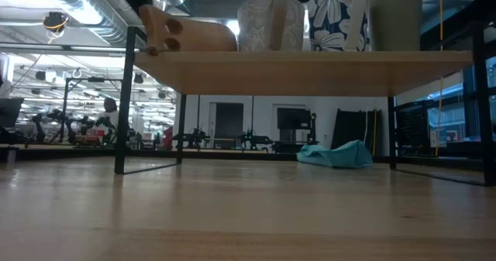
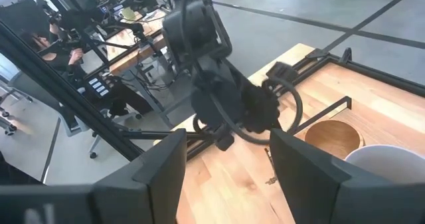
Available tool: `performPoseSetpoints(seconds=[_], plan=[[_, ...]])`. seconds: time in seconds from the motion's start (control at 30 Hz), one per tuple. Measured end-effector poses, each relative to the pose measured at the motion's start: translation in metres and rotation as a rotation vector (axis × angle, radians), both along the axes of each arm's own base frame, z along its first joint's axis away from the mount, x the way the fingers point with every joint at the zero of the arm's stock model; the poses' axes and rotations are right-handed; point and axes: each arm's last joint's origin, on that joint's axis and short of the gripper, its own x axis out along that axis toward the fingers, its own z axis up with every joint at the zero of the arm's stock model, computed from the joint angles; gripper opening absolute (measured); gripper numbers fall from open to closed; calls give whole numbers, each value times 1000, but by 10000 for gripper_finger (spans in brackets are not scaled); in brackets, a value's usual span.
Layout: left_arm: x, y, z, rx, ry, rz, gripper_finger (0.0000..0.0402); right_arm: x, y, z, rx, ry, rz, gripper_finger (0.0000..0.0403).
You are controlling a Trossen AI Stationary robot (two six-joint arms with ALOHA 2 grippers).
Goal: Stack small to large cups/mugs on shelf
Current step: Put the brown wooden mug on the shelf
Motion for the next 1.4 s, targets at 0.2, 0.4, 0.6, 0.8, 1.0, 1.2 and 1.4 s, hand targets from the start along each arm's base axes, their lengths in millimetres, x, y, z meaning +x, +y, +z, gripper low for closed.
performPoseSetpoints(seconds=[0.2, 0.4, 0.6, 0.8, 1.0, 1.2, 1.4], plan=[[0, -3, -19, -8, 34, -13, 1, 0, 0, 0, 1, -1, 0, 218], [7, -10, -18, -43, -41, -32, 0, 0, 0, 0, 2, -1, 0, 218], [12, -12, -16, -86, -87, -46, 0, 0, 0, 0, 5, -1, 2, 218], [14, -12, -16, -91, -103, -60, 0, 0, 0, 0, 5, -1, 2, 218], [17, -13, -14, -103, -140, -72, 0, 0, 0, 0, 5, -1, 2, 218], [17, -13, -14, -103, -138, -72, 0, 0, 0, 0, 10, -1, 4, 218], [17, -13, -14, -103, -138, -73, 0, 0, 0, 0, 10, -1, 4, 218]])
